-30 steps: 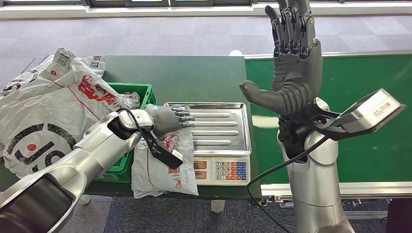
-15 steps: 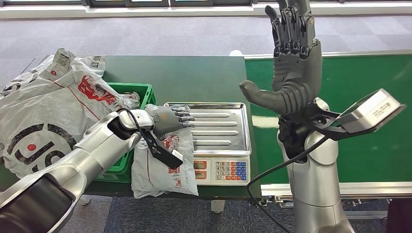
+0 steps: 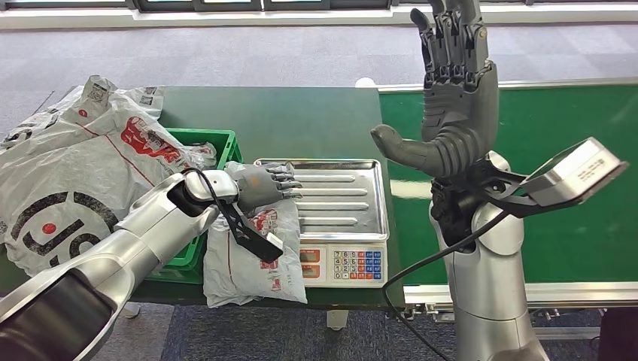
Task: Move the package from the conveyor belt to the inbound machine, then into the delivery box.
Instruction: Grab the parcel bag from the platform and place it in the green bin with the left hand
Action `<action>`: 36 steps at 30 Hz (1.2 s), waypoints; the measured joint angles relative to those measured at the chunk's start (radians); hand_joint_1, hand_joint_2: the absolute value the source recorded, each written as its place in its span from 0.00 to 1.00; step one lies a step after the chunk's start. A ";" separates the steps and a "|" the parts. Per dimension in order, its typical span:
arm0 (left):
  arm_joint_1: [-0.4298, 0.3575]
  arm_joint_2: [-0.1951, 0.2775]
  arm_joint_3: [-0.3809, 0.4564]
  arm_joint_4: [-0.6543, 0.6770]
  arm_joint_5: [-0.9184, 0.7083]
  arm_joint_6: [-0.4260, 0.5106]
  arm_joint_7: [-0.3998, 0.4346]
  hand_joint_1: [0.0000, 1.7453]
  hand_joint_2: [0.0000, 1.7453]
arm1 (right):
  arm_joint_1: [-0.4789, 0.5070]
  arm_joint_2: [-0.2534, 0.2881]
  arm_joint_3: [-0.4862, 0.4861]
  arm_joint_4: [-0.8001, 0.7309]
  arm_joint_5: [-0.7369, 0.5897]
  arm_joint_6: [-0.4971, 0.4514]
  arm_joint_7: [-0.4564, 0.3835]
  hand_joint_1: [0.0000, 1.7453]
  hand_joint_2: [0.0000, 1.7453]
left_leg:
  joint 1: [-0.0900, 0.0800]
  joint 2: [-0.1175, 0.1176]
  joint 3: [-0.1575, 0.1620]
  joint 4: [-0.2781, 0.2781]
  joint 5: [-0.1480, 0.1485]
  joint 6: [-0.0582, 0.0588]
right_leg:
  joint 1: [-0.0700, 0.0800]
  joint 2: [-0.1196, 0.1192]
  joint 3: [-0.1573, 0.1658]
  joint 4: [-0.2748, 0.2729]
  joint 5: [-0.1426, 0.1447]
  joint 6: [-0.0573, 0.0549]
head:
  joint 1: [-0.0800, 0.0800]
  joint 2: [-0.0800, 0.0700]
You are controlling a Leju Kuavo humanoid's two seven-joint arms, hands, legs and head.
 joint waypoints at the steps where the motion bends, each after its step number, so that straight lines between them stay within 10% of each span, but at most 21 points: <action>1: 0.000 0.000 0.000 0.000 0.000 0.000 0.000 0.00 1.00 | 0.000 0.000 0.000 0.000 0.000 0.000 0.000 0.00 1.00 | 0.000 0.000 0.000 0.000 0.000 0.000 | 0.000 0.000 0.000 0.000 0.000 0.000 | 0.000 0.000; 36: 0.000 0.000 -0.001 0.000 0.000 0.000 0.000 0.00 1.00 | -0.002 0.000 0.000 0.000 0.000 0.000 0.000 0.00 1.00 | 0.000 0.000 0.001 0.000 -0.001 0.000 | 0.000 0.000 0.001 0.000 -0.001 0.000 | 0.000 0.000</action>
